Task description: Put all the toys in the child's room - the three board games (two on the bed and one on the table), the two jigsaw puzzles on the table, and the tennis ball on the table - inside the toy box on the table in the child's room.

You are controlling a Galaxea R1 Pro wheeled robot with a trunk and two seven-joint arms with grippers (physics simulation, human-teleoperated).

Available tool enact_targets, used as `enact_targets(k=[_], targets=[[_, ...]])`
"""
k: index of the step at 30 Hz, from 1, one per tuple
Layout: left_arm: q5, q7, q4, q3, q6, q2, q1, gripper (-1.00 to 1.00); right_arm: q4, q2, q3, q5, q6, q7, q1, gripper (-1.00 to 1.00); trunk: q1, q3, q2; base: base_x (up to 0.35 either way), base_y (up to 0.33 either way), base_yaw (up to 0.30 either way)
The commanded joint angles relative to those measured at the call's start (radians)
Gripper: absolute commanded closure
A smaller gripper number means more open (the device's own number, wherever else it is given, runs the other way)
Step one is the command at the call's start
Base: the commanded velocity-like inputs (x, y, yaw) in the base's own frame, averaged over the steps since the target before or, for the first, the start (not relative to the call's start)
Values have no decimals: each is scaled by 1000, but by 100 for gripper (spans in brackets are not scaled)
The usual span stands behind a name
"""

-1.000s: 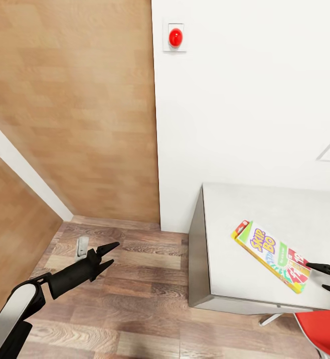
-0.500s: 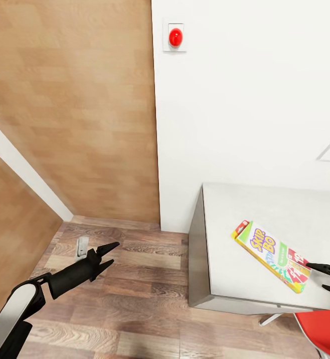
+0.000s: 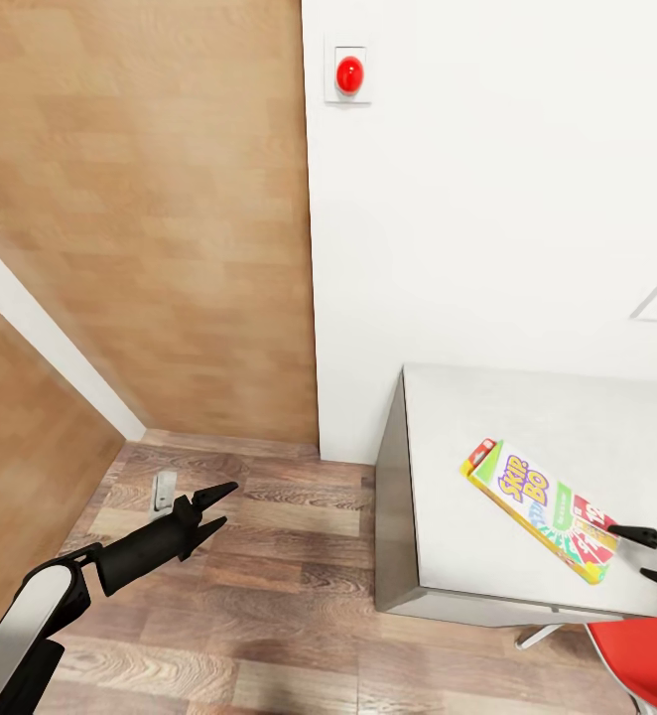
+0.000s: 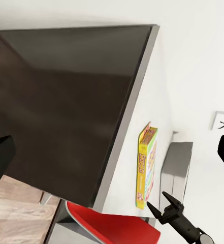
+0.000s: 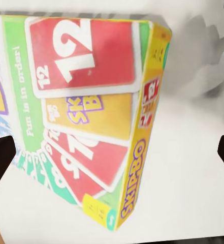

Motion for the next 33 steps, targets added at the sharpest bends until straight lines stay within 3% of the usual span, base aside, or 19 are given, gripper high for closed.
enact_targets(k=[1, 21, 33], targets=[[10, 10, -1, 0, 3, 0, -1, -100, 0, 2, -2, 11, 5, 8, -1, -100, 1, -2, -2, 0, 0, 0], [10, 11, -1, 0, 3, 0, -1, -100, 0, 10, -2, 43, 0, 5, -4, -100, 1, -2, -2, 0, 0, 7], [10, 11, -1, 0, 2, 0, -1, -100, -1, 10, -2, 44, -3, 5, -4, -100, 1, -2, -2, 0, 0, 109]])
